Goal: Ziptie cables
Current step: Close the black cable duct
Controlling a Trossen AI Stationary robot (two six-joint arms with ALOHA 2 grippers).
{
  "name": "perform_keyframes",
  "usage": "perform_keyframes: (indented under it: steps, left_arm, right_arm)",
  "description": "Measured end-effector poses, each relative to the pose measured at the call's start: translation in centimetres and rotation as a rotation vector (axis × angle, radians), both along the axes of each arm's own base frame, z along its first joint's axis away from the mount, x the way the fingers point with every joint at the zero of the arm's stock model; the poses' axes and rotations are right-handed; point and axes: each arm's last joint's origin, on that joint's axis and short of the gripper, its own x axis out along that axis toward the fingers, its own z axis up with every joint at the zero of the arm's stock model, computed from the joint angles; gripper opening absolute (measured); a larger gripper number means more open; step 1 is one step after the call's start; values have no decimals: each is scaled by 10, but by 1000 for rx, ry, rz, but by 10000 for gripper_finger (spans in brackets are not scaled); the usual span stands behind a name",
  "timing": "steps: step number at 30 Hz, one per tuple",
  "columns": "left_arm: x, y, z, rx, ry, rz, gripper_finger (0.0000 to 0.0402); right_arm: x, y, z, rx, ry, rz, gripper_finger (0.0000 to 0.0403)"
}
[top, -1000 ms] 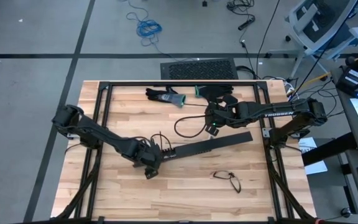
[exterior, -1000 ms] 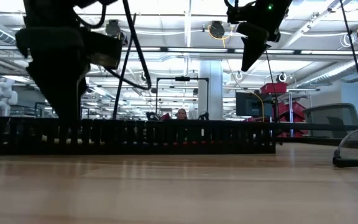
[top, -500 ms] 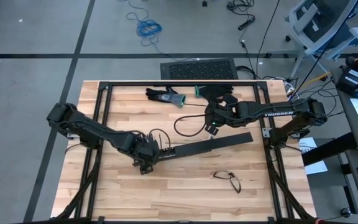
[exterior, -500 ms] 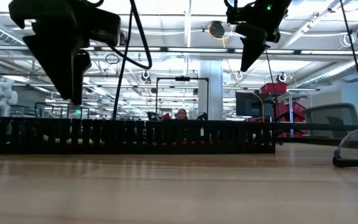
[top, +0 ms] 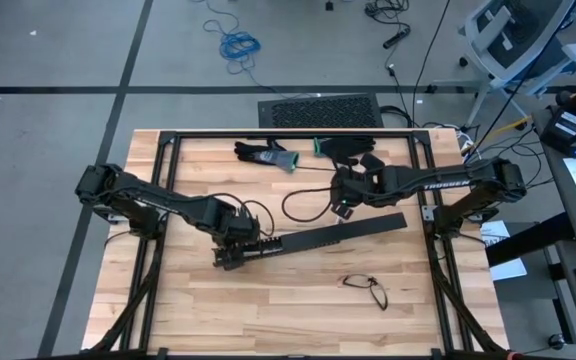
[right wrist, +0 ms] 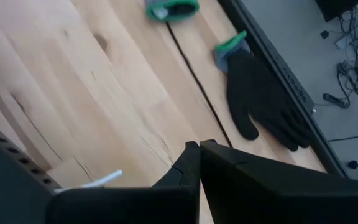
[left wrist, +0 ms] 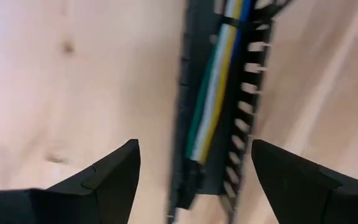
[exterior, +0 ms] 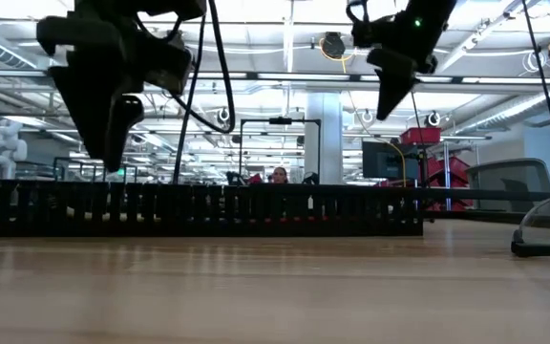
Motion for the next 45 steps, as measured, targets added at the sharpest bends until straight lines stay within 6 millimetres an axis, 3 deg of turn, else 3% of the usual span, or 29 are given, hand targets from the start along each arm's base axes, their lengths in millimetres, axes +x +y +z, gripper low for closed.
perform_keyframes:
  steps: [10, 18, 25, 36, 45]
  left_arm:
    - [3, 0, -1, -26, -34, 11, 300]
    - [11, -4, -15, -106, -36, 13, 300]
    - [2, -2, -35, -56, -2, 83, 300]
    - [4, -10, -44, -17, -23, 63, 300]
    - [16, -12, -75, 60, 37, 23, 300]
  right_arm:
    - [-7, 1, -27, 12, 52, -17, 0]
    - [-3, 1, -26, 11, 3, -16, 0]
    - [-3, 1, -25, 11, 1, -16, 0]
    - [-3, 1, -25, 11, 0, -16, 0]
    - [-3, 3, -25, 4, 7, 12, 0]
